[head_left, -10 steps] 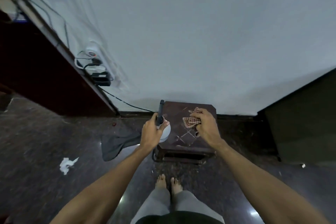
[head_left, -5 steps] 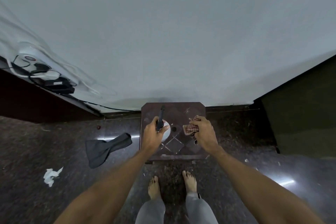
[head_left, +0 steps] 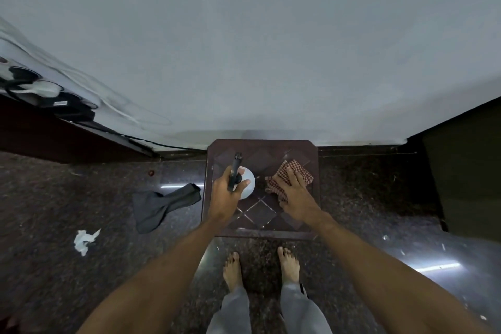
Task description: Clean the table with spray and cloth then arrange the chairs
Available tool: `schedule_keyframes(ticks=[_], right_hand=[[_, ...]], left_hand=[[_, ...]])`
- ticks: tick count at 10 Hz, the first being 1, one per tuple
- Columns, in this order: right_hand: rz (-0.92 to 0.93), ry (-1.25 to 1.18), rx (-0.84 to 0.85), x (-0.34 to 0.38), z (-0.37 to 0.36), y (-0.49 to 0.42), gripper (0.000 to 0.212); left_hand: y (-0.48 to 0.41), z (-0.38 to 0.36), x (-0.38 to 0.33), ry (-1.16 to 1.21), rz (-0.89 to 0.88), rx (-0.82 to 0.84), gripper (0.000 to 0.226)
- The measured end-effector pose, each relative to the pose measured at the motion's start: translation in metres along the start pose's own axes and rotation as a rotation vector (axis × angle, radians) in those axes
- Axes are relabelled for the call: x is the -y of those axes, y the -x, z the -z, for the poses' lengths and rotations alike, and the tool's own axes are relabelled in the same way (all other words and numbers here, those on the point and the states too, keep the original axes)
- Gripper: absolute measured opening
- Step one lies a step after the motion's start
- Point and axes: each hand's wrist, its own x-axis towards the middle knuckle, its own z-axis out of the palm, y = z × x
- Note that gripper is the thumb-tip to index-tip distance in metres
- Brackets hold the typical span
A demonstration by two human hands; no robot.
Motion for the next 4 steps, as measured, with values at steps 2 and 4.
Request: schedule_keyframes(ticks=[2, 4], right_hand=[[0.019, -0.018, 0.014, 0.001, 0.005, 0.002, 0.075], [0.093, -0.050, -0.105, 0.028, 0.028, 0.028, 0.065]], left_hand=[[0.006, 0.004, 0.002, -0.037, -0.007, 0.058, 0.041], [0.031, 0.030, 0.004, -0.028, 0.008, 0.083, 0.062]])
